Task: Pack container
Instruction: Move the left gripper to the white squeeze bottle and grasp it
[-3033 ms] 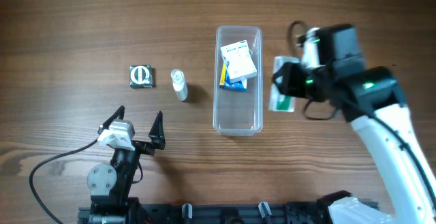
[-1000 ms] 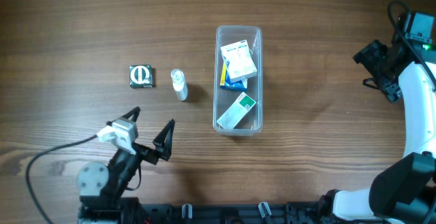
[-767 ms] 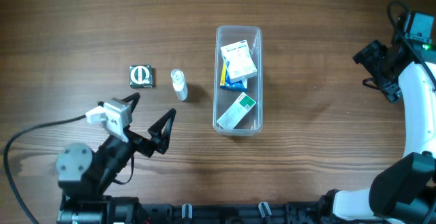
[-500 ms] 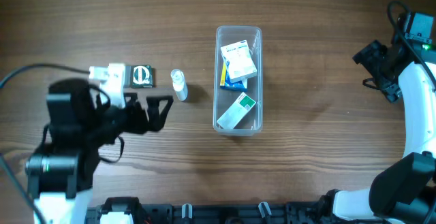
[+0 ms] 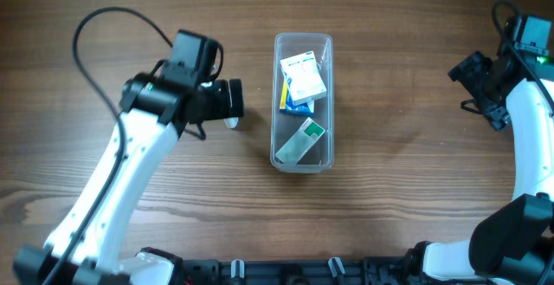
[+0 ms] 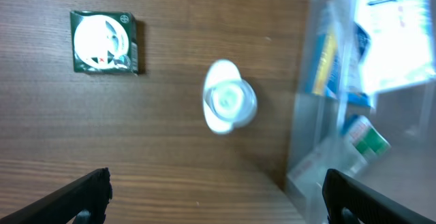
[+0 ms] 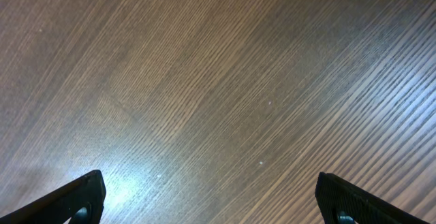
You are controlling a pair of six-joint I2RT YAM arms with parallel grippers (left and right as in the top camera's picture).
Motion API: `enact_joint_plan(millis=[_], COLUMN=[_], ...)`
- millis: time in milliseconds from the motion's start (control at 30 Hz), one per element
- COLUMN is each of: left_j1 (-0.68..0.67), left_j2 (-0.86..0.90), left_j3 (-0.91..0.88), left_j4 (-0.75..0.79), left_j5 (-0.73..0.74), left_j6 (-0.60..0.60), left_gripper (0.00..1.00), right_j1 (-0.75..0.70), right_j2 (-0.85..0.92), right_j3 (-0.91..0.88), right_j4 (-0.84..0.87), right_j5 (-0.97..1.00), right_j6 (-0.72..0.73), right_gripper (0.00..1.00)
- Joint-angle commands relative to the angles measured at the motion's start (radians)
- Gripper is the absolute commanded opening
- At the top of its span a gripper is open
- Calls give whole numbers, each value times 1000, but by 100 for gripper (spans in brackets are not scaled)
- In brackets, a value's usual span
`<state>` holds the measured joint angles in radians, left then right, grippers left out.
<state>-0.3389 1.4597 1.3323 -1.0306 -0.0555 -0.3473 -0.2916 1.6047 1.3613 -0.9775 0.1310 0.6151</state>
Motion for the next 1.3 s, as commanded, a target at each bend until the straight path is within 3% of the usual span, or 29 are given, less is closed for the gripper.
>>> enact_joint_plan(millis=[0, 200, 467, 1267], left_j1=[34, 33, 32, 32], left_j2=[106, 180, 312, 373], left_j3=[45, 45, 44, 42], left_j4=[42, 153, 156, 138], left_j5=[-43, 32, 44, 35], left_j6=[44, 124, 78, 109], left_gripper=[100, 100, 100, 100], right_j1=[-2, -2, -2, -2], right_j2=[8, 8, 8, 8], right_j3=[-2, -2, -2, -2], right_j4=[2, 2, 2, 2], right_j5=[-9, -9, -9, -9], right_j6=[-7, -7, -7, -7], right_gripper=[100, 100, 100, 100])
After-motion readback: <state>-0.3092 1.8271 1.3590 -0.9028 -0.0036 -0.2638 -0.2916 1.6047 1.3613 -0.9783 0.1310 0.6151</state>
